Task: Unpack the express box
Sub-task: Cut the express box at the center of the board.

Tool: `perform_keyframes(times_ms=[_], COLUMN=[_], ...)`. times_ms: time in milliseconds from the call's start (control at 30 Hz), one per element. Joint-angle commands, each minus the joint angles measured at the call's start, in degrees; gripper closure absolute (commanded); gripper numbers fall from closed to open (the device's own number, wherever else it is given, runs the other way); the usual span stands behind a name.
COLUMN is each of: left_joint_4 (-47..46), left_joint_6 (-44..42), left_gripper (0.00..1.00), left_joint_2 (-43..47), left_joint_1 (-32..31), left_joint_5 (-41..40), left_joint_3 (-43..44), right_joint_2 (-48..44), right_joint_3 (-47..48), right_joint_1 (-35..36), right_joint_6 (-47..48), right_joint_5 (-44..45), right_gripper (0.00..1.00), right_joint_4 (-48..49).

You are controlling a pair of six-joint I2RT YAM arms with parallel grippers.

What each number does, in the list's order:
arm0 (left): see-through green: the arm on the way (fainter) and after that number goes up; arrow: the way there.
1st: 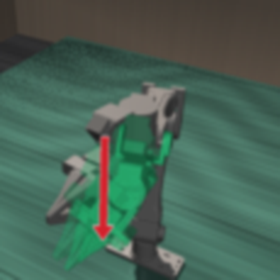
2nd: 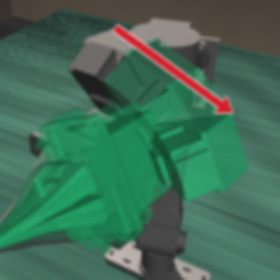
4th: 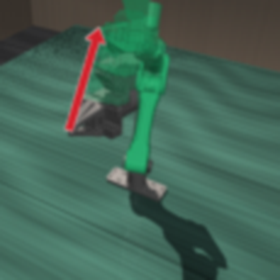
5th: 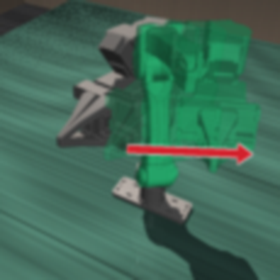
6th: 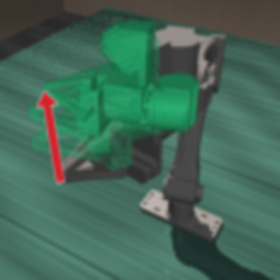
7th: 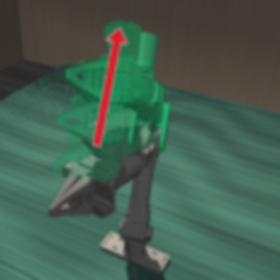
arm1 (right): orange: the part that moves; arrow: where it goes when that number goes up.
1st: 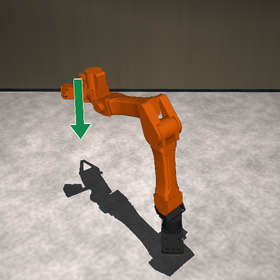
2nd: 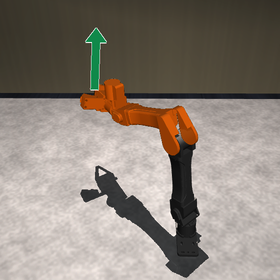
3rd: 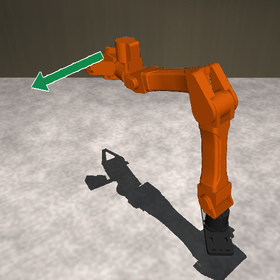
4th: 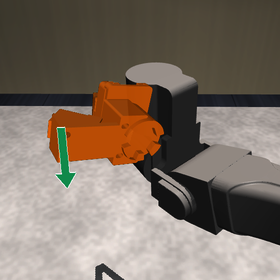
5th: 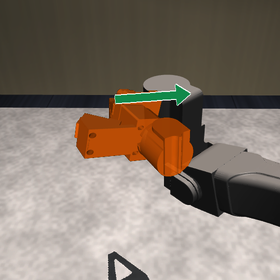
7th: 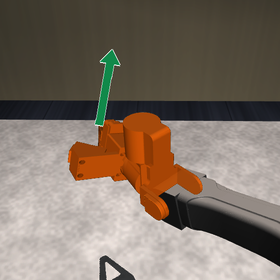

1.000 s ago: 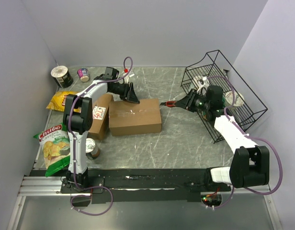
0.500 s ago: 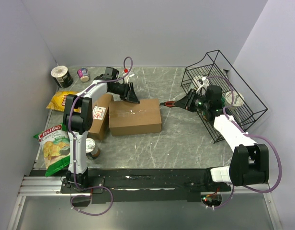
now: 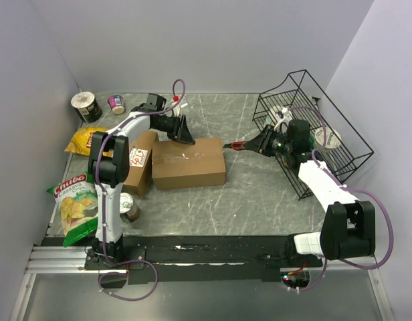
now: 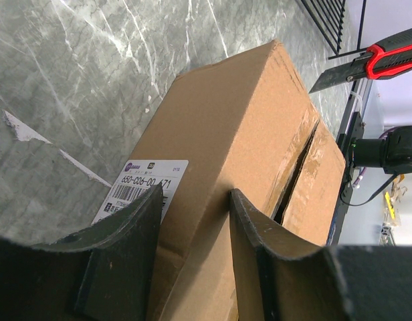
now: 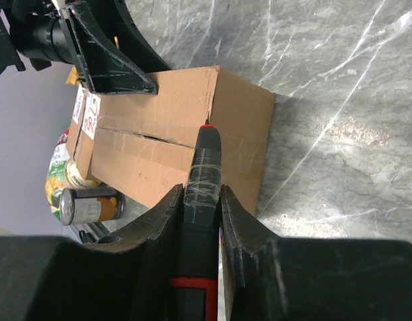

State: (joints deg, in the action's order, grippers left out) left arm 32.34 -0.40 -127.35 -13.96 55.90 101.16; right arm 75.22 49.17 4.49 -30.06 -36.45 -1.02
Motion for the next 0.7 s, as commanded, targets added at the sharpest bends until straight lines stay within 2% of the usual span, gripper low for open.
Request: perform_keyframes(times_ms=[0, 667], left_joint_4=[0.89, 0.80], left_joint_6=[-4.34, -3.99], left_gripper=[0.99, 0.99], left_joint_2=[-5.36, -6.07], left_joint_1=[-0.28, -0.37], left_joint_5=[-16.17, -16.26], left_joint_3=[-2.20, -1.67], right_joint_2=[-1.13, -0.16], right_joint_3=[0.14, -0.48], right_joint_1=[-0.45, -0.01], right_joint_6=[1.24, 0.53], right_joint_5=[0.15, -2.57], right_gripper=[1.00, 1.00], right_joint_4=[1.81, 1.54])
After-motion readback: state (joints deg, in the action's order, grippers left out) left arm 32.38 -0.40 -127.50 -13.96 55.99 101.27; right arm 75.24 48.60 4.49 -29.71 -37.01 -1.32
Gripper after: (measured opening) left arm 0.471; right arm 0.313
